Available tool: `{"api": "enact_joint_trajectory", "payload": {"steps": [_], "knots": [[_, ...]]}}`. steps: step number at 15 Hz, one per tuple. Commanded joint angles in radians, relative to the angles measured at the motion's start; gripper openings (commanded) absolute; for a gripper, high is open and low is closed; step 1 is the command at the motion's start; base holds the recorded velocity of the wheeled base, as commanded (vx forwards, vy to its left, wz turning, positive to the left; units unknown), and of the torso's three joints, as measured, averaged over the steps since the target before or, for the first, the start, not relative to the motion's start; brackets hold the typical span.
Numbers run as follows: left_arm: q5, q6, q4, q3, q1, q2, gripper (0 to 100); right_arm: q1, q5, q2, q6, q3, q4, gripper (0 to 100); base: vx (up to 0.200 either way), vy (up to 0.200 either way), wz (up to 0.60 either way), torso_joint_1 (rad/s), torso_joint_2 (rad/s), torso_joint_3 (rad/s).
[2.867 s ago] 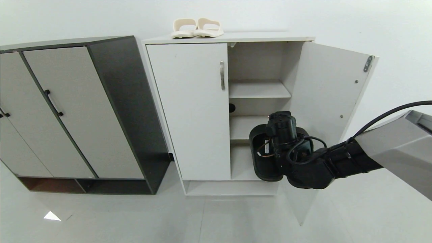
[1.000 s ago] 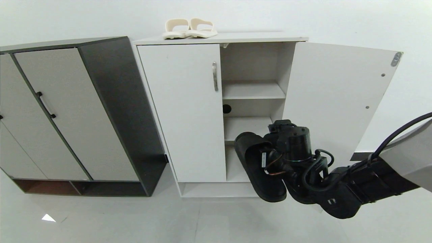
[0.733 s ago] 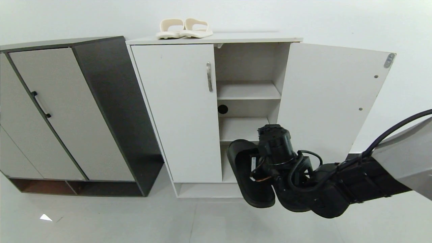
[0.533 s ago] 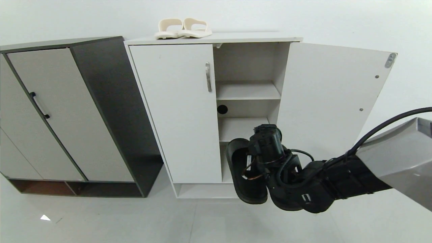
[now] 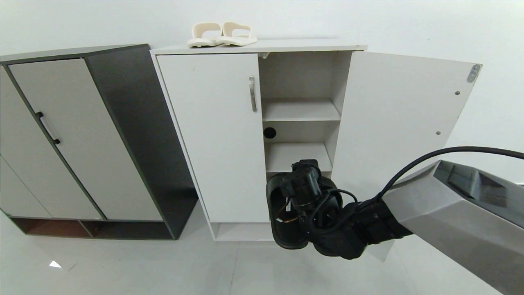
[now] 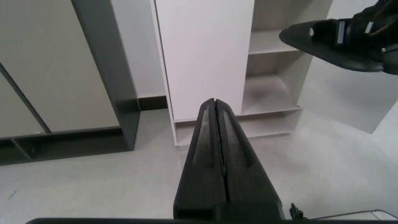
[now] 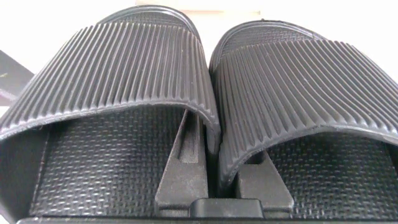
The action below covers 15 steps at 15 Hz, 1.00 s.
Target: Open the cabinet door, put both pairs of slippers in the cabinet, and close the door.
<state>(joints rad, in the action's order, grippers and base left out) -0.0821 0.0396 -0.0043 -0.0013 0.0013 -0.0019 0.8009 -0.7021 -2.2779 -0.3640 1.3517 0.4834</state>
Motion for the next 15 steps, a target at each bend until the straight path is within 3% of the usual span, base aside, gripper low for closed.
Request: {"api": "enact_joint_trajectory", "payload": {"steps": [1,4,8,15], "knots": [[-0.001,0.000,0.000,0.000,0.000,0.002,0,-0.002,0.000,-0.049,0.022,0.032,0.029,0,0.000,0.000,0.00,-0.002,0.00,-0.105],[-0.001,0.000,0.000,0.000,0.000,0.002,0,-0.026,-0.033,-0.124,0.142,0.076,0.156,0,0.000,0.000,0.00,0.005,0.01,-0.172],[0.001,-0.001,0.000,0.000,0.000,0.002,0,-0.046,-0.062,-0.193,0.307,0.072,0.451,0,0.000,0.000,0.00,0.006,0.00,-0.201],[0.001,0.000,0.000,0.000,0.000,0.002,0,-0.054,-0.065,-0.135,0.316,0.049,0.488,0,0.000,0.000,0.00,0.008,0.01,-0.196]]}}
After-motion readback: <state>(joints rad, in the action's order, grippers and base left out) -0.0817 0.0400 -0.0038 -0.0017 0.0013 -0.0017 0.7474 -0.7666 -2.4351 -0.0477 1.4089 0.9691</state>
